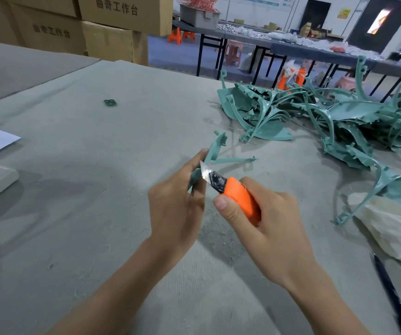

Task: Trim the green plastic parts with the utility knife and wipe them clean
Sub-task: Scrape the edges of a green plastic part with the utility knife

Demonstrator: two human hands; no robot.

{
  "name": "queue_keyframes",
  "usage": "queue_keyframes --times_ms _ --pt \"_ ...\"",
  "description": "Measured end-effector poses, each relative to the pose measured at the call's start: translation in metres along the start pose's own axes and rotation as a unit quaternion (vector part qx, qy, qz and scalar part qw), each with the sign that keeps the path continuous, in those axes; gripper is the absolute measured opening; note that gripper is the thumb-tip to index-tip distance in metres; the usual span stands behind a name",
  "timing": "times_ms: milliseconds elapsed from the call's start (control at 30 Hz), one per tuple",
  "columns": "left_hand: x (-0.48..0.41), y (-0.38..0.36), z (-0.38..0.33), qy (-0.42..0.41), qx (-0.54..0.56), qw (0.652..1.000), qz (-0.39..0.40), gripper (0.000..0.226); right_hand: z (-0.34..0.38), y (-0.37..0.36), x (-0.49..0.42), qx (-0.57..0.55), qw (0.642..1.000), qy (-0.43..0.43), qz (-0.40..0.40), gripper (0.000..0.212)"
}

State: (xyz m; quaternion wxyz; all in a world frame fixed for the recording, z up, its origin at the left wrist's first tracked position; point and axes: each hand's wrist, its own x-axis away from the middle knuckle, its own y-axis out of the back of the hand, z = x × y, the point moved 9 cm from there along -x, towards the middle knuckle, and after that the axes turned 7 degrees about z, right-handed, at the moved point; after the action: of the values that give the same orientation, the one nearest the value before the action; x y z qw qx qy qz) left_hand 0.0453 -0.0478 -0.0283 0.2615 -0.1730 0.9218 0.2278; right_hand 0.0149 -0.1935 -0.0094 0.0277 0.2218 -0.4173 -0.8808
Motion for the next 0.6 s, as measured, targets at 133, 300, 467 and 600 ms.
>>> queue_keyframes --times_ms 133,300,467,600 --pt "0.001 0.001 -0.004 -0.018 -0.011 1.0 0.01 0.04 0.0 0.0 0.0 -0.006 1.0 -0.006 0.01 0.055" --pt "0.002 0.002 -0.004 -0.033 0.005 0.999 -0.001 0.03 0.003 0.002 0.0 0.003 1.0 0.007 0.012 0.054" --pt "0.004 0.002 -0.012 -0.059 0.005 0.998 -0.004 0.039 -0.002 0.003 -0.001 -0.011 1.0 -0.009 0.01 0.054" --pt "0.005 0.001 -0.015 -0.079 -0.017 0.997 0.002 0.036 -0.005 0.001 -0.002 -0.019 1.0 -0.011 0.013 0.056"
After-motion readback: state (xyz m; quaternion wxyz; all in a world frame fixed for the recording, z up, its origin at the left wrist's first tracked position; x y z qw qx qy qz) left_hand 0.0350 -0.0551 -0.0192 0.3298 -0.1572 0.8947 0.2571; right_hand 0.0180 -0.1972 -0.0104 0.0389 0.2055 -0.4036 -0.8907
